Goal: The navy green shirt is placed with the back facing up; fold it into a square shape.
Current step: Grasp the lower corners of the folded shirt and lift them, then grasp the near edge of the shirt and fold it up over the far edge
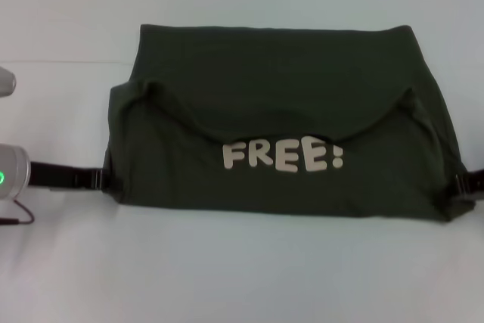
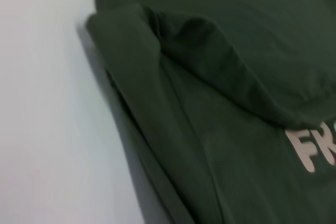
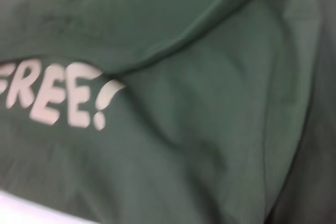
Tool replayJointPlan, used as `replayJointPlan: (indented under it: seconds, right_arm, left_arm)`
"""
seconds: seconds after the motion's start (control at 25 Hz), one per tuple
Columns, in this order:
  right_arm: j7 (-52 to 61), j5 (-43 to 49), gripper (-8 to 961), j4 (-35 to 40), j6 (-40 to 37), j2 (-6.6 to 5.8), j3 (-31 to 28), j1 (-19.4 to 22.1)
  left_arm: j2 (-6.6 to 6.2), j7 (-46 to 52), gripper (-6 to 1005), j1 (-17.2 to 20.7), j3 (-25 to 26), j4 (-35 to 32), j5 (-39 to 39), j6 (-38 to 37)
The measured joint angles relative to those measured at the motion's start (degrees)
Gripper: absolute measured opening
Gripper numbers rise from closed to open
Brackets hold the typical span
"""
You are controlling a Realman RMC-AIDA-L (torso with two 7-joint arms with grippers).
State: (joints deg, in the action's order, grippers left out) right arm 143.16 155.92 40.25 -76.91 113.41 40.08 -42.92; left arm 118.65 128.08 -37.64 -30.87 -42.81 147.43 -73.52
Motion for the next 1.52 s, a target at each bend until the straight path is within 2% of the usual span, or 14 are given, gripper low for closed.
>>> replayJointPlan:
  seconds: [0.2, 0.32, 0.52, 0.56, 0.72, 1.08, 1.36, 1.52]
  right_arm:
    - [-4.6, 0.0, 31, 0.2, -8.6, -0.75, 0.0, 1.5]
    - [-9.7, 0.1, 31, 0.3, -16.7, -1.53, 0.0, 4.0]
    - [-14.6, 0.3, 31, 0.5, -22.3, -2.09, 0.0, 7.1]
    - [-15.7, 0.3, 31, 0.5, -23.4, -2.25, 0.0, 7.7]
    - [-19.5, 0.8, 32, 0.5, -27.4, -2.79, 0.5, 9.6]
    - [-21.6, 2.2, 32, 0.3, -28.5, -2.73, 0.4, 10.3]
    - [-22.5, 1.0, 32, -0.3, -27.8, -2.25, -5.5, 9.9]
    - [-22.6, -2.7, 31, -1.3, -28.1, -3.16, -10.9, 10.2]
  left_arm:
    - [-0.46, 0.2, 29, 0.0, 2.0, -0.5, 4.3, -9.2]
    - [-0.84, -0.2, 32, 0.5, 3.7, -1.8, 7.7, -17.9]
    - [-1.78, -4.7, 35, 2.5, 8.1, -3.8, 12.5, -35.0]
    - [-1.78, -4.7, 36, 2.5, 8.1, -3.8, 12.5, -35.0]
    - [-2.24, -7.9, 39, 3.5, 11.0, -5.0, 15.9, -43.5]
    - [-2.60, -7.3, 45, 5.4, 7.2, -5.1, 16.2, -45.1]
    - [-3.00, -8.6, 51, 3.9, 9.6, -4.8, 15.1, -44.2]
    - [-4.21, -8.9, 54, 2.7, 14.5, -4.5, 13.2, -44.3]
